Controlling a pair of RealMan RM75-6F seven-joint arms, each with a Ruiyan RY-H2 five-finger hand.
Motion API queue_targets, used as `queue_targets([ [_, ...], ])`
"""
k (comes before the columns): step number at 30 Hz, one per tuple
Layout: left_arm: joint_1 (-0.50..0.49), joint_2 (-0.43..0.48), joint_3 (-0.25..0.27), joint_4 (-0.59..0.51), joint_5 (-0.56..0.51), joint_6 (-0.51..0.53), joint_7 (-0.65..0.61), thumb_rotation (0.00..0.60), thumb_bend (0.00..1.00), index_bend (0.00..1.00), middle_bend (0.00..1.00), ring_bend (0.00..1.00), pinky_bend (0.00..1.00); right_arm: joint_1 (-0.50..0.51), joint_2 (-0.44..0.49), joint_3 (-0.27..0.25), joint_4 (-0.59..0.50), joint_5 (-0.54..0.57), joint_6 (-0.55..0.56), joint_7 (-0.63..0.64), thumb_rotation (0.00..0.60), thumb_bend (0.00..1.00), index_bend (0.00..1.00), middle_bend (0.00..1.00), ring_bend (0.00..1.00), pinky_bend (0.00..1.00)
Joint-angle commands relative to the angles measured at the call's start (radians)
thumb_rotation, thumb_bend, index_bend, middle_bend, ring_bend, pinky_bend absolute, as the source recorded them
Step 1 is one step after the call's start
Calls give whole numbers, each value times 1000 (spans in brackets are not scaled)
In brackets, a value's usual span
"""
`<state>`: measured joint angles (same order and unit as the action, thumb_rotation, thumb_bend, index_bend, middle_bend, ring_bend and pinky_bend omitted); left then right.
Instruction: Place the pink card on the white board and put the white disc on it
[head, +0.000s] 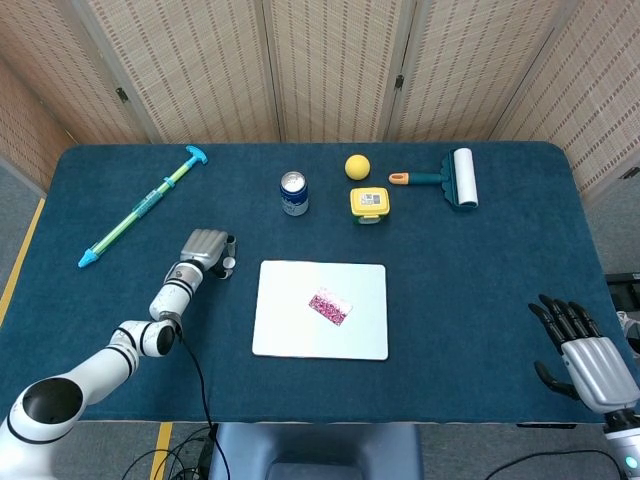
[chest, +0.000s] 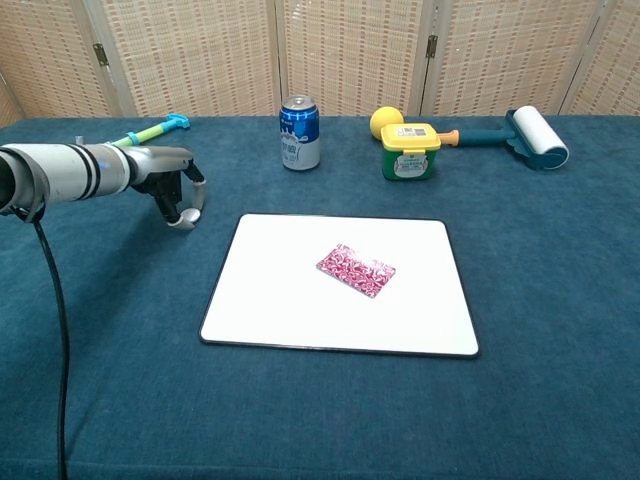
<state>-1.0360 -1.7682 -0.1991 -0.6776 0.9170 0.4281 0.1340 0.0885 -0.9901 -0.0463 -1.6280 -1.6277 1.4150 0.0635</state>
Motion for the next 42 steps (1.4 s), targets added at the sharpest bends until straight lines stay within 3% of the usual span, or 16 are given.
queue_targets([
  [1,1,1,-7,2,17,3,-17,600,295,607,1000,1000,1000,1,-1,0,-1,0,-2,-2,600,294,0,0,0,0],
  [7,1,22,-18,-22,41,15,-34,600,313,651,1000,1000,1000,0,-1,-1,-2,-4,1,-5,600,294,0,0,0,0],
  [12,8,87,-29,-142,40,49,-21,600,313,645,1000,1000,1000,1,1,-6,-2,-16,3,0,600,294,0,0,0,0],
  [19,15,243,-35,-485,-51,149,90,600,313,643,1000,1000,1000,10,9,-17,2,-47,-1,26,600,294,0,0,0,0],
  [25,-38,311,-16,-759,-241,293,285,600,313,639,1000,1000,1000,33,22,-28,4,-72,-30,67,600,294,0,0,0,0],
  [32,-148,263,-8,-895,-440,443,480,600,313,637,1000,1000,1000,21,34,-50,26,-131,24,116,600,294,0,0,0,0],
  [42,-273,86,-31,-821,-584,471,584,600,313,618,1000,1000,1000,17,43,-63,62,-165,65,181,600,294,0,0,0,0],
])
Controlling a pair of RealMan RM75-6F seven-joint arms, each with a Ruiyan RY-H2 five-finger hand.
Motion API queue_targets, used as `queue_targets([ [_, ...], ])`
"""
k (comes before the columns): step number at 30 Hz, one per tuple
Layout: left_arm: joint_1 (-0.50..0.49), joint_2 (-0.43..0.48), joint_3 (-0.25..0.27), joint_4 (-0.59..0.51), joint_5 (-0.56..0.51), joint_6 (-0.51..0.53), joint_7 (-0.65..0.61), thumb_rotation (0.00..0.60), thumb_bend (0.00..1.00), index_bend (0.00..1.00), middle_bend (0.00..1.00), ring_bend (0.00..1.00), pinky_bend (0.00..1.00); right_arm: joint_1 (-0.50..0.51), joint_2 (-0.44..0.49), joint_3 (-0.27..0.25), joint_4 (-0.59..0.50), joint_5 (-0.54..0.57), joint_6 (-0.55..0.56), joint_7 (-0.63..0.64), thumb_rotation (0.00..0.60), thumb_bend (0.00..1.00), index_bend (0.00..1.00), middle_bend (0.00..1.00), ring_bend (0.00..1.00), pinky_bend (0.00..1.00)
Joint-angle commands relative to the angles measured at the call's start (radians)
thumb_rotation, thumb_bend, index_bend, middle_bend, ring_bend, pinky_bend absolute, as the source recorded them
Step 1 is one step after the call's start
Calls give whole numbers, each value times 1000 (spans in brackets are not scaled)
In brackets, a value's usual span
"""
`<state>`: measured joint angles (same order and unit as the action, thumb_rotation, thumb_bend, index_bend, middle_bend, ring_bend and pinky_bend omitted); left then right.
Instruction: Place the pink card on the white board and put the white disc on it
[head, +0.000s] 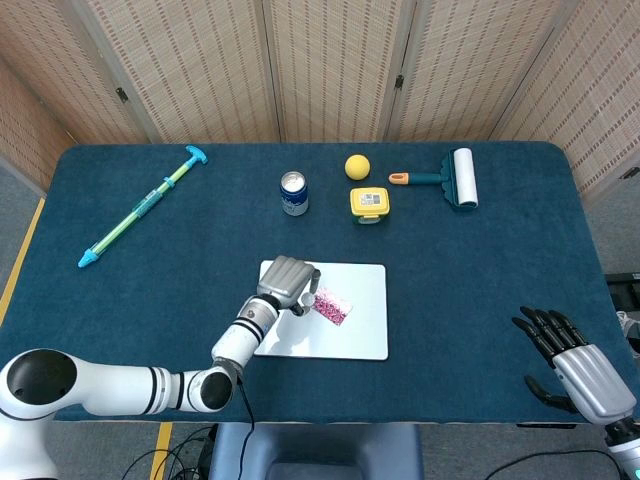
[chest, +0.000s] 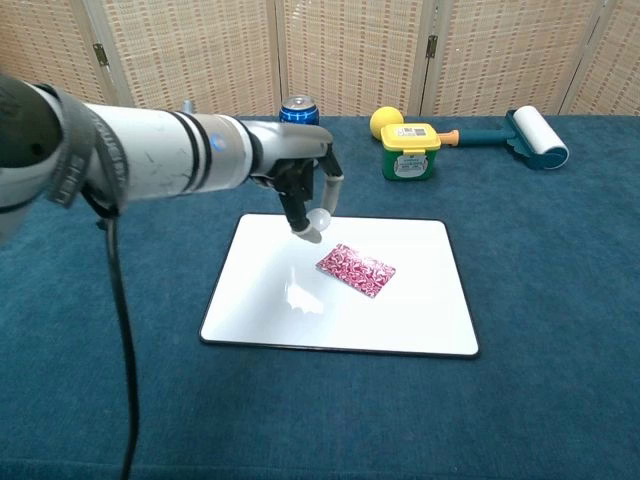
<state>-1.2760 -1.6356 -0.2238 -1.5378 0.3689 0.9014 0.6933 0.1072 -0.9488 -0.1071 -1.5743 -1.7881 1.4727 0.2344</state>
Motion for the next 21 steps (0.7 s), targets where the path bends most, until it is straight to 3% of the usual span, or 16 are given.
queue_targets([
  [1,-40,-60,-5,53,-43,-6,30,600,313,617,1000,1000,1000,-1,2,-3,11,-6,8,13,600,294,0,0,0,0],
  [21,-140,-203,-21,310,-110,-141,55,600,312,614,1000,1000,1000,-3,8,5,20,20,24,43,600,294,0,0,0,0],
])
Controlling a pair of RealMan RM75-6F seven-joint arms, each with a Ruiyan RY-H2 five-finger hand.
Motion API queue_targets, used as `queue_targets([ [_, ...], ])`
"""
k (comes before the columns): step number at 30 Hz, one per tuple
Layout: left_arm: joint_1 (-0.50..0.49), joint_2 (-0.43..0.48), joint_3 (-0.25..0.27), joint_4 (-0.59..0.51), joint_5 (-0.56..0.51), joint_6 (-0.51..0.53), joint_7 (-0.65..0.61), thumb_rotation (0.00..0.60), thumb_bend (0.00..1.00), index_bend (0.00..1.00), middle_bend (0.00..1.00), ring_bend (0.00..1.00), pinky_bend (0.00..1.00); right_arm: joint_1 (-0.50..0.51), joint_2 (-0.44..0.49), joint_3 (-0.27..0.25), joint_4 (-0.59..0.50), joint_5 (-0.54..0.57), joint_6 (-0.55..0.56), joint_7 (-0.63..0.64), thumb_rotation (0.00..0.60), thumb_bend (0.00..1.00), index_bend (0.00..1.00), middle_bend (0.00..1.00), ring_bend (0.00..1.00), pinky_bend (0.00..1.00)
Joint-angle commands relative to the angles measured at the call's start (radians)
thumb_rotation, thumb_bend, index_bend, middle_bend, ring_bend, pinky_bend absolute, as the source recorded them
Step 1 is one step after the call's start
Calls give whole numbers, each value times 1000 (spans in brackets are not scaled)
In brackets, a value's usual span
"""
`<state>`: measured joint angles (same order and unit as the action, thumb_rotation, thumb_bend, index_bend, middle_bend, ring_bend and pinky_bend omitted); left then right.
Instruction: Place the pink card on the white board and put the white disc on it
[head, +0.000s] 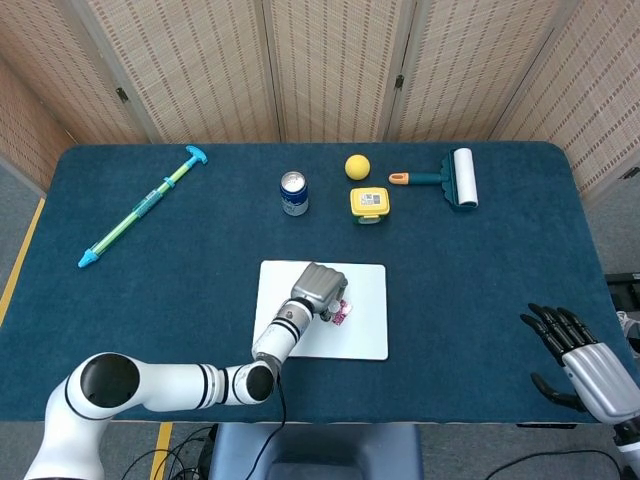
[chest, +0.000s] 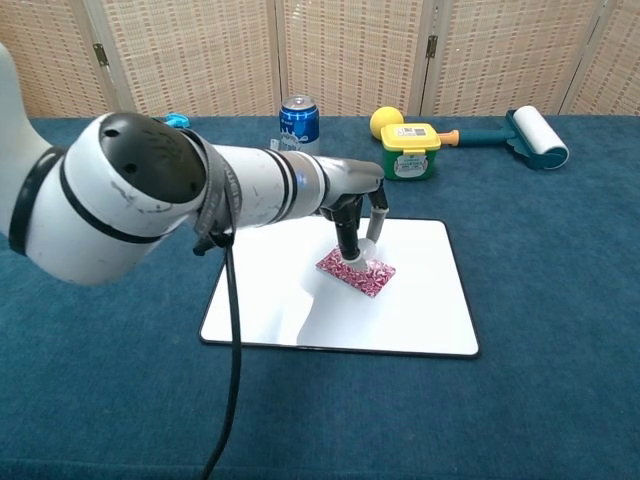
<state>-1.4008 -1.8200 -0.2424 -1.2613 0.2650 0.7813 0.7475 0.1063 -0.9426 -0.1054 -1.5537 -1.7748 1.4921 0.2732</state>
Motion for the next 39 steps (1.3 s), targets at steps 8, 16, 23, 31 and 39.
queue_targets([
  [8,-36,-35,-1,81,-14,-48,2,600,313,605,1000,1000,1000,-4,3,6,2,15,8,11,600,294,0,0,0,0],
  [16,-40,-6,10,62,-43,-56,5,600,310,411,1000,1000,1000,-7,3,9,1,21,11,8,600,294,0,0,0,0],
  [23,-38,32,11,5,-35,-32,-1,600,310,384,1000,1000,1000,-10,1,8,-4,20,10,-6,600,294,0,0,0,0],
  [31,63,256,19,-351,109,134,-55,600,310,362,1000,1000,1000,-11,0,5,-2,14,11,-8,600,294,0,0,0,0],
  [39,408,596,226,-784,519,429,-238,600,309,226,963,780,831,-18,-11,13,-11,30,13,-42,600,294,0,0,0,0],
])
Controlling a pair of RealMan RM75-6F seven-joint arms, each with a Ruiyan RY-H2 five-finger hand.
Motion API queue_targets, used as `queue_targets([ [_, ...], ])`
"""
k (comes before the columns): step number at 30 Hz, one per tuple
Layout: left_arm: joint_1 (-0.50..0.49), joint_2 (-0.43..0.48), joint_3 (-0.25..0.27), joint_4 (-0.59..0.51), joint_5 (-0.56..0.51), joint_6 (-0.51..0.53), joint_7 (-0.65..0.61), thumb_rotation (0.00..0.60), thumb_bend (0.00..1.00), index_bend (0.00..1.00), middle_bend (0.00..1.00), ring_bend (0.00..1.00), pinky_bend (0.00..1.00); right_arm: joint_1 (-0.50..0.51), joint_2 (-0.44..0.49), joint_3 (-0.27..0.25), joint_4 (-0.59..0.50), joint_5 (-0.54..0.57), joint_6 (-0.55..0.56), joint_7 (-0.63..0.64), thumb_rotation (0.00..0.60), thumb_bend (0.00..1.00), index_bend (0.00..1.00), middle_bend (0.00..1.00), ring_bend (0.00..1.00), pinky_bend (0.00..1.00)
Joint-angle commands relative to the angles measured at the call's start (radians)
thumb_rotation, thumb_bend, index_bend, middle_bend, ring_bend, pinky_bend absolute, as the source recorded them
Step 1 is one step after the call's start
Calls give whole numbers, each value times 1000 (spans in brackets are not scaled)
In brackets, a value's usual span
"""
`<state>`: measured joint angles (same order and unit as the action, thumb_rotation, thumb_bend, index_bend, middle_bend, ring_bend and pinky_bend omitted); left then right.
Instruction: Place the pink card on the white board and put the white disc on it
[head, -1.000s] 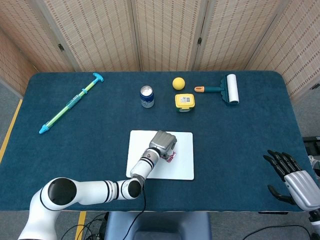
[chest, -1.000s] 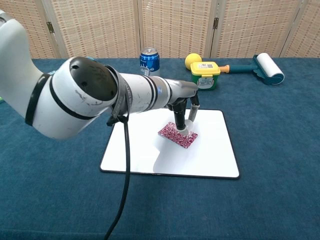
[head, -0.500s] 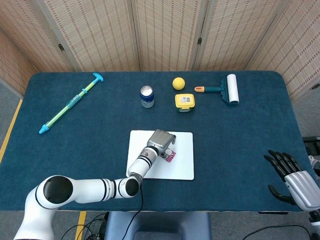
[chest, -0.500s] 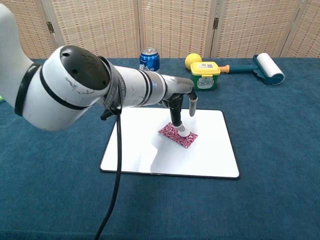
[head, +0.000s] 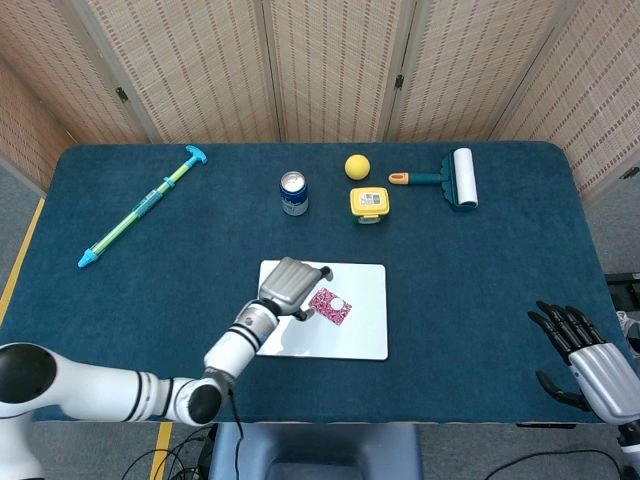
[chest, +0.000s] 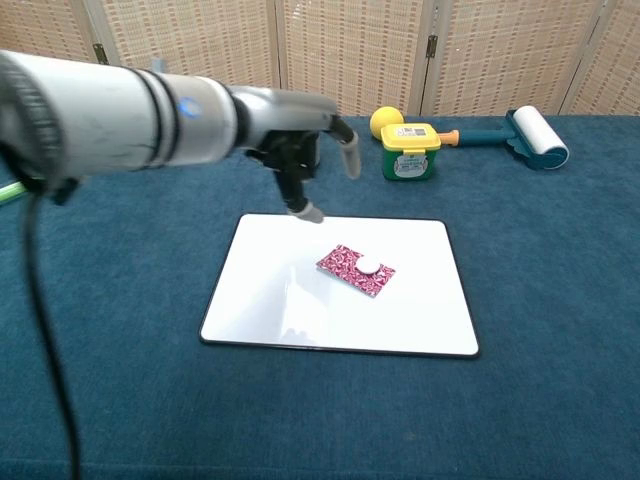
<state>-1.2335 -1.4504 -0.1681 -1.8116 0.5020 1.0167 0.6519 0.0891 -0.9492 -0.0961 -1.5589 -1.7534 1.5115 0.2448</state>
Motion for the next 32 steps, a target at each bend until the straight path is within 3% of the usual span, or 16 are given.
queue_targets([
  [1,289,259,191,-255,347,218,-175,600,310,208,933,740,774,0,-7,6,-10,15,-12,-23,600,293,0,0,0,0],
  [5,487,377,354,-284,627,331,-320,600,300,146,782,538,569,2,-18,21,-28,49,-29,-71,600,294,0,0,0,0],
  [6,559,403,405,-266,712,389,-369,600,290,102,655,406,478,2,-22,26,-34,60,-34,-88,600,294,0,0,0,0],
  [7,609,414,436,-240,769,433,-402,600,287,81,577,340,438,2,-25,30,-40,69,-37,-101,600,294,0,0,0,0],
  [9,705,420,478,-171,848,521,-454,600,275,25,305,140,334,1,-32,38,-49,87,-44,-130,600,294,0,0,0,0],
  [12,854,387,499,-32,889,641,-545,600,261,0,101,13,252,3,-48,52,-67,124,-62,-188,600,294,0,0,0,0],
  [16,967,326,489,120,899,688,-653,600,261,0,38,0,229,9,-71,65,-82,150,-81,-252,600,294,0,0,0,0],
  [20,1008,301,482,204,927,665,-670,600,261,0,38,0,228,3,-90,75,-92,160,-70,-307,600,294,0,0,0,0],
  [32,1044,326,424,192,966,582,-635,600,261,0,38,0,227,-25,-103,80,-91,159,-25,-341,600,294,0,0,0,0],
])
